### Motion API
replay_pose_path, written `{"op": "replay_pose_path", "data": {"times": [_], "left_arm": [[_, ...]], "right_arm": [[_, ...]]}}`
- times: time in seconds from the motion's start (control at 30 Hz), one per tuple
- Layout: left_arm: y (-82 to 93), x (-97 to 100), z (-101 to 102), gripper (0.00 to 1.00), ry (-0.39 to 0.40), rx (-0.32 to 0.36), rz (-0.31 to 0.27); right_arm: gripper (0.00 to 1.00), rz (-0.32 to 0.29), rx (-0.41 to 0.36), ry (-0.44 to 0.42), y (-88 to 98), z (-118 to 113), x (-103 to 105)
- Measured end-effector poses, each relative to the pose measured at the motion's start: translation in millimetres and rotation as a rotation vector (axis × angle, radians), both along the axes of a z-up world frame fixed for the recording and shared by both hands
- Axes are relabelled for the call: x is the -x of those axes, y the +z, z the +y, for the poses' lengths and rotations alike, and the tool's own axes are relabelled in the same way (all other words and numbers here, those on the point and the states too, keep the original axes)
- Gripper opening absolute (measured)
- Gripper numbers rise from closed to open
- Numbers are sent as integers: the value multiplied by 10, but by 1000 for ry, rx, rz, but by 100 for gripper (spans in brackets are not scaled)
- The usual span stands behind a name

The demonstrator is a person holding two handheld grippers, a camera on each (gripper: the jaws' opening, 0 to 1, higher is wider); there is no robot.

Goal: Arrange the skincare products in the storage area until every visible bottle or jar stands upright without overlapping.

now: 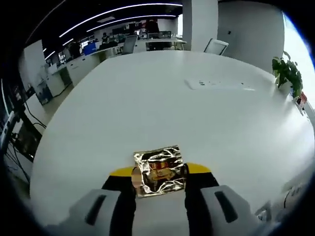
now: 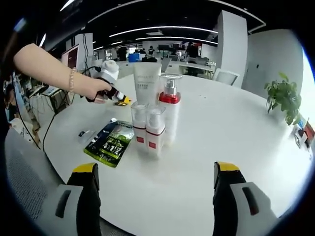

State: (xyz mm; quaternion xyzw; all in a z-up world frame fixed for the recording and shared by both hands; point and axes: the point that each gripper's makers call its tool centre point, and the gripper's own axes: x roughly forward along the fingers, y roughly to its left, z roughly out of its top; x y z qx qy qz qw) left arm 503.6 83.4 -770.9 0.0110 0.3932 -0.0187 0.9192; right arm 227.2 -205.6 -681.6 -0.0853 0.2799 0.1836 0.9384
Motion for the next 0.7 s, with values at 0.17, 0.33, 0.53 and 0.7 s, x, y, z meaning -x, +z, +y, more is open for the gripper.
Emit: {"op": "replay_pose_path", "data": {"times": [0.17, 0.33, 0.53, 0.7], "left_arm": [[221, -24, -106, 32, -53, 55, -81], [473, 72, -137, 32, -90, 106, -174], [567, 289, -47, 32, -122, 91, -198], [648, 467, -35, 32, -141, 97, -217]], "right_arm": [[97, -6, 10, 9, 15, 18, -3], [97, -21, 5, 13, 55, 31, -11], [97, -34, -13, 22, 118, 77, -11], [97, -45, -39, 41, 191, 150, 22]]}}
